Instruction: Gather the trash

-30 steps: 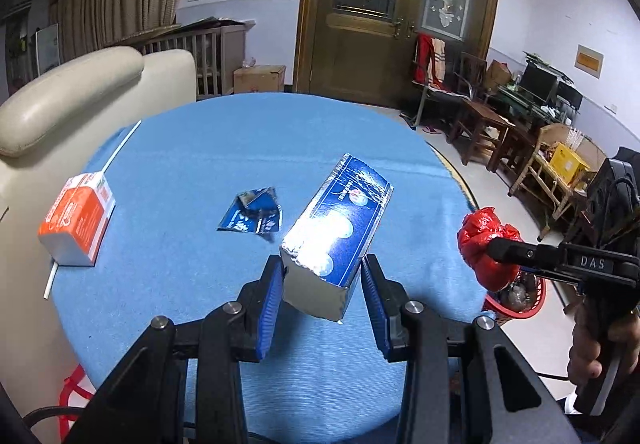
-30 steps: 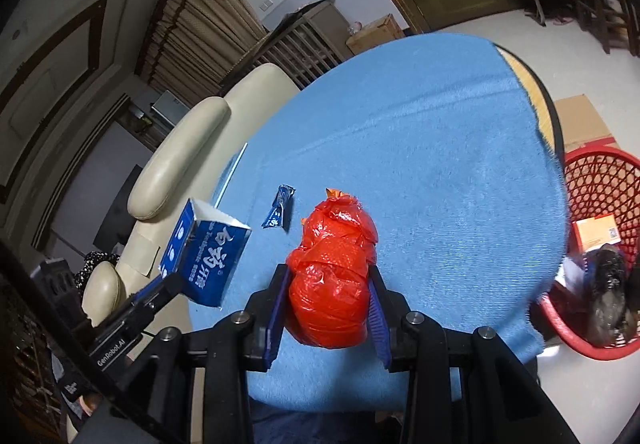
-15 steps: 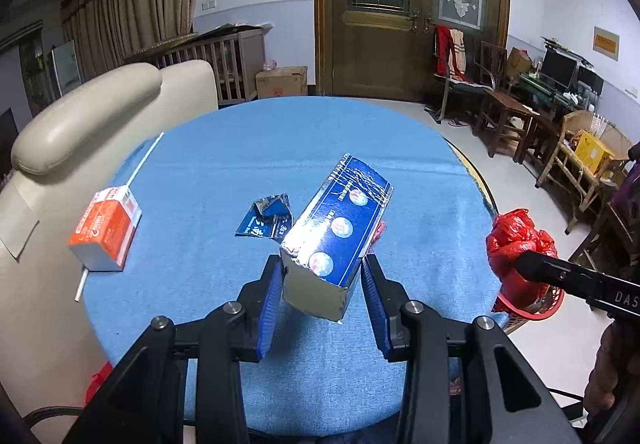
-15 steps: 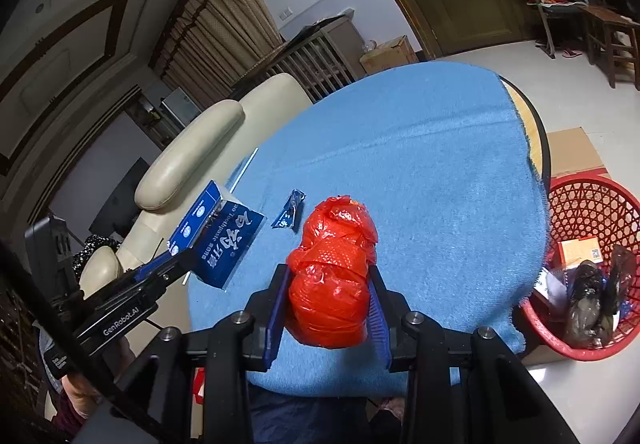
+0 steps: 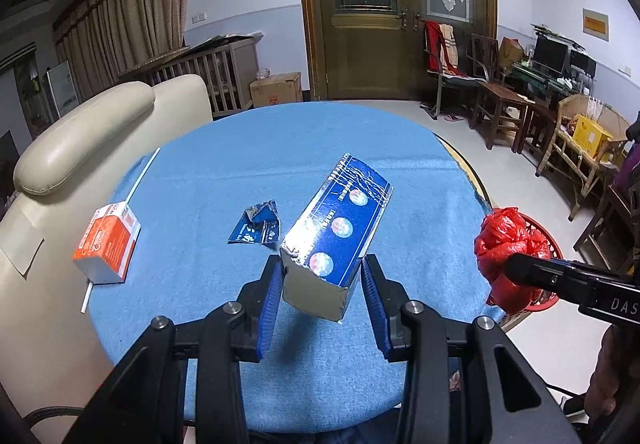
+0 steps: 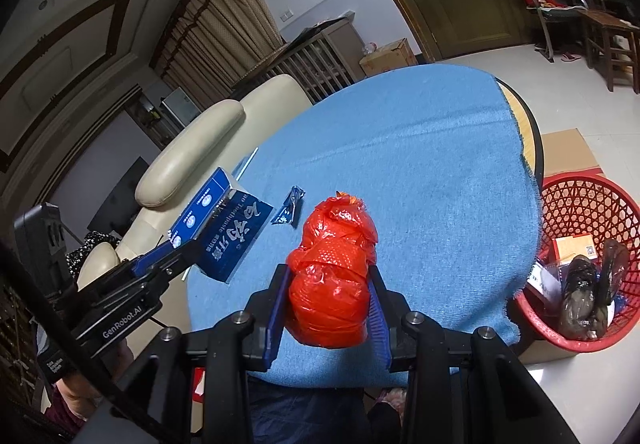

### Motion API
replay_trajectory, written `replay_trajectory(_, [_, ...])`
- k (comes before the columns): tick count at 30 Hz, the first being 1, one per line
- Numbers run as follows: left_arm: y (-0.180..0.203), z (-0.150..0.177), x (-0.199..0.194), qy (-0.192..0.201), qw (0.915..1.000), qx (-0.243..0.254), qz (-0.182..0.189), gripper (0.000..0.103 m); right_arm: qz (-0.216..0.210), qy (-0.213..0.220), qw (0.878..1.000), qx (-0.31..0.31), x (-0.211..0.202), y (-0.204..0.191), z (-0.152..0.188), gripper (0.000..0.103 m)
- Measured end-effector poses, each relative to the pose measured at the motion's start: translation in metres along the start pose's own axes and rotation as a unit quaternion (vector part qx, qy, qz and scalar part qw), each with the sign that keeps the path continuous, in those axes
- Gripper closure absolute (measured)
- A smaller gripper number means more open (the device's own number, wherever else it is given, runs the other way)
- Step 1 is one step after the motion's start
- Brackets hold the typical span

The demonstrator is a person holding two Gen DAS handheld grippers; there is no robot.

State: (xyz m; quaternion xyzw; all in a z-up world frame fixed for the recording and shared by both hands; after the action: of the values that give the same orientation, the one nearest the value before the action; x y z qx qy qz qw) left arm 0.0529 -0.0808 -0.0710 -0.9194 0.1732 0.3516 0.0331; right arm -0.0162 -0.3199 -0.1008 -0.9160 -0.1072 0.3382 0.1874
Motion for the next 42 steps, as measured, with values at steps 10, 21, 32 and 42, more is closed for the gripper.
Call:
replay_trajectory(10, [0.013,0.007,-0.002,-0.007,0.9998,0.018,0.003,0.061,0.012,0.011,1.000,-0.009,-0.011,-0.006,0.001,0.064])
replay_trajectory(21, [0.016,0.009,-0.003,-0.007,0.9997,0.022,0.001,0.061,0.012,0.013,1.000,-0.005,-0.015,-0.006,0.003,0.064])
replay_trajectory(32, [0.019,0.012,0.001,-0.012,0.9996,0.027,-0.004,0.061,0.013,0.010,1.000,0.002,-0.015,-0.003,0.003,0.064])
replay_trajectory(42, [0.019,0.013,0.002,-0.014,0.9994,0.030,-0.005,0.061,0.012,0.009,1.000,0.003,-0.015,-0.003,0.002,0.064])
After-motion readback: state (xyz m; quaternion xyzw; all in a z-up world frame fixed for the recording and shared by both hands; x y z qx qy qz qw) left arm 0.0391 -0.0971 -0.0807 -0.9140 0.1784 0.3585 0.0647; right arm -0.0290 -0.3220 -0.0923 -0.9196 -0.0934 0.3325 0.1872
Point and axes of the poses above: each gripper's, at about its wrist camera, not at the fingertips, and x roughly the way its jaws point, y to its right, z to its underside, the point moved 6 cm from there along x, roughly the way its jaws point, and after that the axes turned 9 degrees about -x, right-handed, at the moved point
